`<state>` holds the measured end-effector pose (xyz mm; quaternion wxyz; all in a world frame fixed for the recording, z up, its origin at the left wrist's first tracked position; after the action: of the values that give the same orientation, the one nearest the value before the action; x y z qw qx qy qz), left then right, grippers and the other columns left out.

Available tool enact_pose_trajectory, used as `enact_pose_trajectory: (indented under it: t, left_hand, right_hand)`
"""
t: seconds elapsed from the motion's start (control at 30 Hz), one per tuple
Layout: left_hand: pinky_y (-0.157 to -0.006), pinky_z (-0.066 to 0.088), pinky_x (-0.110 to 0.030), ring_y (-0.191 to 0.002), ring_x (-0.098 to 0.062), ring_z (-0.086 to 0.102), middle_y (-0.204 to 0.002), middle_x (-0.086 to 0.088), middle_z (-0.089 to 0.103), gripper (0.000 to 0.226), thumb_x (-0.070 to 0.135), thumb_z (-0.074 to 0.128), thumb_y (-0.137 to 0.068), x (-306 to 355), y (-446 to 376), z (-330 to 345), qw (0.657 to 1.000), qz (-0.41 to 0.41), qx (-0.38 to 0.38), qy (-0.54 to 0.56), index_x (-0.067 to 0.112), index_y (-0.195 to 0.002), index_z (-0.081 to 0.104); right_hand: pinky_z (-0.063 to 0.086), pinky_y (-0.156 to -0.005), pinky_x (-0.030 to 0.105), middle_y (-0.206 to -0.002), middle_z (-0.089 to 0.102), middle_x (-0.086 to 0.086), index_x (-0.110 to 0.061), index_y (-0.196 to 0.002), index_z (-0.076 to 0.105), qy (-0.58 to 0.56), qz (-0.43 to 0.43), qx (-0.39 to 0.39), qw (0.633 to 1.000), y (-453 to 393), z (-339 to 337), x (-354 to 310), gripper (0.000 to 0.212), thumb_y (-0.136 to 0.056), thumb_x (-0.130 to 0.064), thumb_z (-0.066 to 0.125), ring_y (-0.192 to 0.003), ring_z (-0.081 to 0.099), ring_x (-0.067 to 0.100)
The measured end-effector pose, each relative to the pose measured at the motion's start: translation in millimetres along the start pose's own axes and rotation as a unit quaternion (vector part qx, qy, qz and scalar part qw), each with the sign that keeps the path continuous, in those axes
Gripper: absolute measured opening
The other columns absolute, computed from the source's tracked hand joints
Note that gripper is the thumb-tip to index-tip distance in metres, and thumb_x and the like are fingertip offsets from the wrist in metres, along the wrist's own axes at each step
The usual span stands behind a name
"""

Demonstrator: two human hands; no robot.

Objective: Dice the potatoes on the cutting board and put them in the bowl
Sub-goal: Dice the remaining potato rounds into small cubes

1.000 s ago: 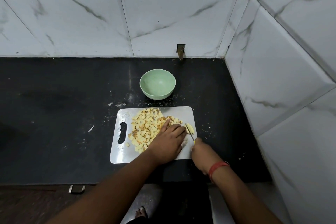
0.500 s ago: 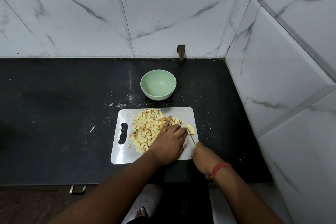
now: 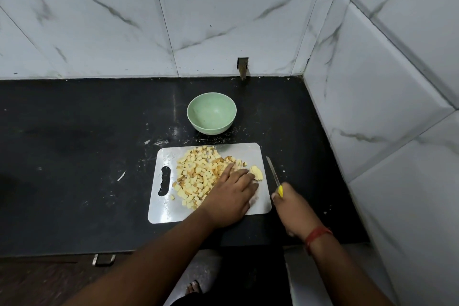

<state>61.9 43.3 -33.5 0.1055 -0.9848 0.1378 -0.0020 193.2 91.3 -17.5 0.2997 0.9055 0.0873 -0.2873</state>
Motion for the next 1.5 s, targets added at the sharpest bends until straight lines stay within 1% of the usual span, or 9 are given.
enact_pose_trajectory:
  t: [0.1,0.23,0.33,0.47,0.6,0.73,0.93,1.23,1.5]
  left_hand:
    - [-0.122,0.021,-0.058,-0.132,-0.025,0.049,-0.130,-0.003,0.061,0.041,0.043,0.043,-0.104,12.2,2.3,-2.0,0.999,0.053,0.003,0.001,0.021,-0.129,0.067]
    - [-0.122,0.021,-0.058,-0.128,-0.026,0.052,-0.121,-0.002,0.063,0.044,0.045,0.041,-0.104,2.7,6.2,-2.5,0.999,0.033,-0.002,-0.013,0.019,-0.125,0.069]
    - [-0.123,0.020,-0.056,-0.128,-0.027,0.052,-0.120,-0.003,0.062,0.045,0.045,0.041,-0.105,-4.8,8.8,-2.3,1.000,0.017,-0.005,-0.022,0.015,-0.122,0.069]
    - [-0.123,0.021,-0.055,-0.135,-0.028,0.047,-0.134,-0.009,0.060,0.049,0.047,0.038,-0.106,-11.3,0.9,-5.9,1.000,-0.013,-0.006,-0.020,0.012,-0.129,0.064]
    - [-0.125,0.014,-0.056,-0.147,-0.031,0.035,-0.151,-0.015,0.049,0.062,0.053,0.029,-0.104,-16.2,-11.1,-1.2,0.997,-0.050,-0.054,-0.019,0.010,-0.139,0.058]
    - [-0.122,0.017,-0.061,-0.146,-0.032,0.037,-0.146,-0.013,0.054,0.063,0.054,0.026,-0.104,-15.3,-14.0,3.5,0.997,-0.055,-0.061,-0.013,0.012,-0.136,0.061]
    - [-0.121,0.017,-0.064,-0.138,-0.030,0.043,-0.133,-0.009,0.058,0.057,0.054,0.031,-0.103,-18.8,-12.3,3.8,0.997,-0.061,-0.047,-0.006,0.016,-0.132,0.063]
    - [-0.123,0.014,-0.062,-0.135,-0.029,0.044,-0.132,-0.007,0.056,0.051,0.051,0.036,-0.102,-15.7,-9.5,-0.3,0.998,-0.053,-0.036,-0.010,0.018,-0.129,0.064]
    - [-0.123,0.012,-0.061,-0.135,-0.028,0.044,-0.131,-0.007,0.056,0.049,0.051,0.036,-0.102,-15.7,-8.9,2.2,0.998,-0.050,-0.048,-0.001,0.018,-0.129,0.062]
  right_hand:
    - [0.038,-0.045,0.025,-0.084,0.055,0.006,-0.020,-0.100,0.040,-0.019,0.002,0.015,1.000,-12.4,-3.5,-4.5,0.010,-0.102,-0.029,0.038,-0.064,0.054,0.020]
    - [0.036,-0.043,0.022,-0.087,0.055,0.008,-0.020,-0.101,0.038,-0.011,0.014,0.005,1.000,-19.9,2.9,-6.9,0.007,-0.102,-0.027,0.038,-0.062,0.053,0.021]
    - [0.044,-0.056,0.028,-0.091,0.058,0.008,-0.017,-0.105,0.042,0.001,0.008,0.006,1.000,-22.9,7.2,-7.7,0.009,-0.102,-0.024,0.038,-0.071,0.056,0.021]
    - [0.049,-0.073,0.035,-0.096,0.061,0.012,-0.014,-0.107,0.043,0.016,-0.018,0.037,0.999,-30.8,6.3,-11.8,0.009,-0.100,-0.020,0.041,-0.085,0.060,0.029]
    - [0.050,-0.072,0.035,-0.099,0.065,0.012,-0.019,-0.115,0.045,0.031,-0.058,0.067,0.996,-43.3,4.7,-24.9,0.020,-0.096,-0.023,0.052,-0.088,0.063,0.033]
    - [0.052,-0.075,0.034,-0.100,0.068,0.009,-0.030,-0.118,0.049,0.069,-0.089,0.048,0.992,-53.6,7.8,-34.6,0.030,-0.089,-0.025,0.057,-0.091,0.065,0.031]
    - [0.055,-0.070,0.036,-0.079,0.065,-0.002,-0.033,-0.100,0.053,0.083,-0.121,0.027,0.989,-66.4,1.9,-40.6,0.022,-0.084,-0.018,0.058,-0.074,0.063,0.022]
    - [0.055,-0.072,0.036,-0.084,0.066,-0.006,-0.035,-0.099,0.059,0.087,-0.148,0.014,0.985,-78.8,-3.8,-40.3,0.024,-0.086,-0.015,0.057,-0.074,0.064,0.014]
    - [0.054,-0.067,0.037,-0.081,0.063,0.002,-0.028,-0.101,0.054,0.105,-0.154,0.050,0.981,-83.9,-3.5,-49.6,0.014,-0.089,-0.021,0.055,-0.072,0.062,0.024]
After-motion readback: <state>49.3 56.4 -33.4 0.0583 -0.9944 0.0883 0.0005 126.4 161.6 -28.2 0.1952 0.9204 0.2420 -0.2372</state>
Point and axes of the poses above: each hand's wrist, its own y-axis away from the middle knuckle, its own z-axis out of the palm, x = y × z, the point moved 9 cm from there along -y, towards the middle knuckle
